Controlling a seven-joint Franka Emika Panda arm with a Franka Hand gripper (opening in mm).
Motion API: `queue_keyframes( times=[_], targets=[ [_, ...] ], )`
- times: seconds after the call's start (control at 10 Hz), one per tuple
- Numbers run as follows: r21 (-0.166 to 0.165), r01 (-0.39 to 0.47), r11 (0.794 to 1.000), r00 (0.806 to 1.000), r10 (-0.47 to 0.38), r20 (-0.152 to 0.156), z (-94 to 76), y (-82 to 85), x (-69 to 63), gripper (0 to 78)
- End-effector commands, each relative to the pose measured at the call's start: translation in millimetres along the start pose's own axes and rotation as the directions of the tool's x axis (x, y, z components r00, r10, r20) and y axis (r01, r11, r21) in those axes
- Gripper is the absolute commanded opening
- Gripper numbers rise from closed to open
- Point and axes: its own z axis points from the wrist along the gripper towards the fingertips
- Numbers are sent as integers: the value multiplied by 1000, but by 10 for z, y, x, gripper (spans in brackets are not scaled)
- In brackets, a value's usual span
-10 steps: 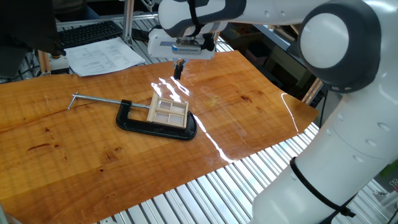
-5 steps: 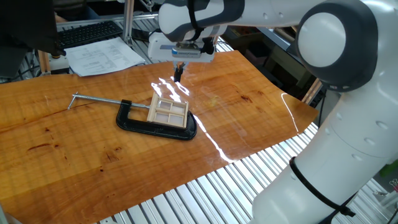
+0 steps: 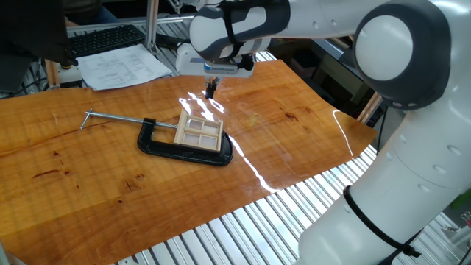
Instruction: Open a sliding window
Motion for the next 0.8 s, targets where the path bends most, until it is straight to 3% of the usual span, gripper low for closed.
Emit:
queue_keyframes(
  times=[0.1, 0.6, 0.8],
  targets=[
    [-4, -19, 1000, 1000, 19, -13, -13, -1, -7, 0],
    [-13, -86, 996, 996, 86, 13, -13, -1, -7, 0],
    [-2, -79, 997, 997, 79, 7, -11, 2, -9, 0]
  ],
)
